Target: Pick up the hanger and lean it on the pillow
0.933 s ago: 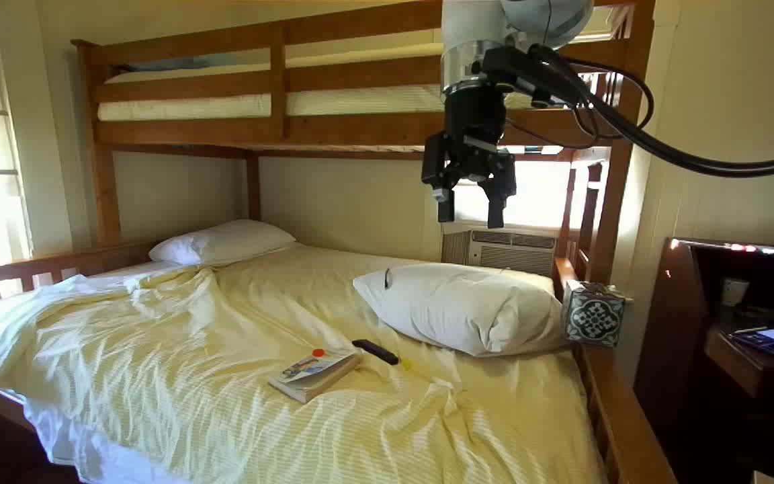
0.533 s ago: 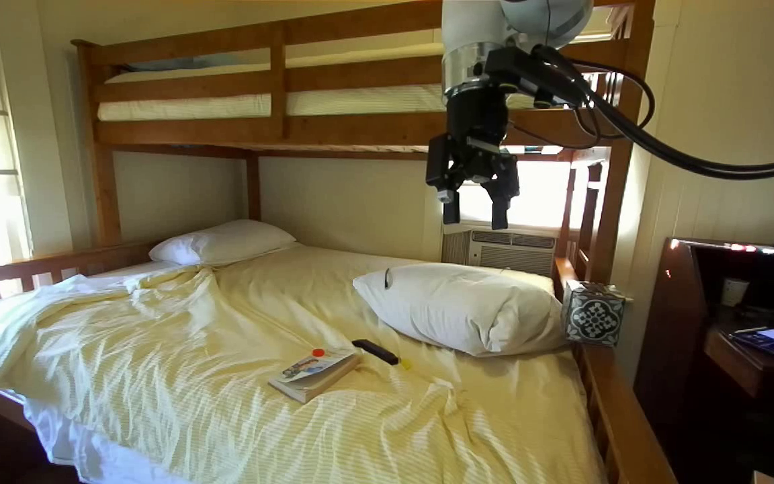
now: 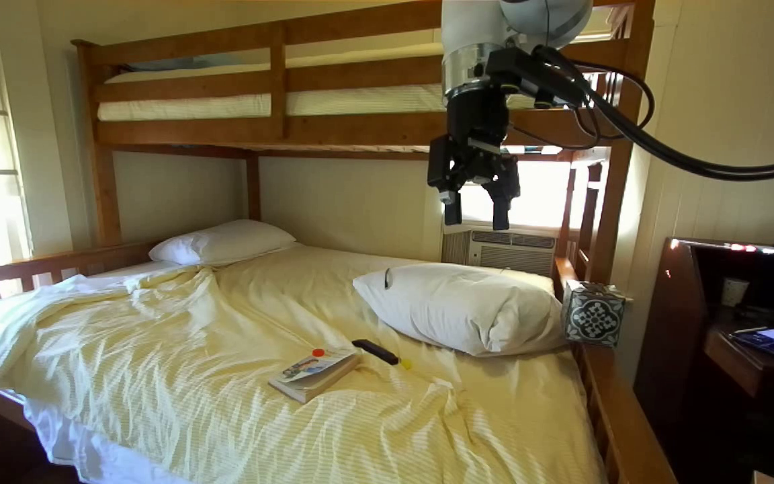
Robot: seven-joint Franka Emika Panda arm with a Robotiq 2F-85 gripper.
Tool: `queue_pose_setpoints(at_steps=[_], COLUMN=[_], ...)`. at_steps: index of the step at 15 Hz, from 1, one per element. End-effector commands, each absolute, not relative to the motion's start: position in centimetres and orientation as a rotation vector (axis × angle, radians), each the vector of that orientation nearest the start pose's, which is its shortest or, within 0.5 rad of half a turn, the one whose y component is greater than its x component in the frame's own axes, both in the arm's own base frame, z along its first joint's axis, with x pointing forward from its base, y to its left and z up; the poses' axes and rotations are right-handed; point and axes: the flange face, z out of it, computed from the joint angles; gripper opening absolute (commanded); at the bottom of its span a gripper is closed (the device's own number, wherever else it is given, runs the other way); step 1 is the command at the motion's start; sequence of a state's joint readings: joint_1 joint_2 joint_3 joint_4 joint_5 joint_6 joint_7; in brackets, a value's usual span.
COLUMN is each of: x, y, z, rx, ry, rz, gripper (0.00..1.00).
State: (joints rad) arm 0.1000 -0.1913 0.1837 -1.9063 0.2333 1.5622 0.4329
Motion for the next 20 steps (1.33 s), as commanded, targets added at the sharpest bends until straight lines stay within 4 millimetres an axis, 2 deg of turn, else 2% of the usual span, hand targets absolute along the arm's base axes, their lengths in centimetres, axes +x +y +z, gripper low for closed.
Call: queue_pose_setpoints(at_steps=[1, 5, 7, 13, 18, 20], x=[45.7, 45.7, 46.5, 49.1, 51.0, 52.4], y=[16.6, 16.6, 17.0, 16.5, 15.5, 14.2], z=[56.7, 56.7, 56.9, 57.6, 57.1, 56.9], rx=[-2.982, -2.982, -2.969, -2.870, -2.777, -2.748], ry=[0.256, 0.256, 0.452, 0.832, 1.134, 1.235], rz=[0.323, 0.324, 0.196, -0.094, -0.290, -0.403], gripper=[1.00, 1.00, 1.00, 1.00, 1.00, 1.00])
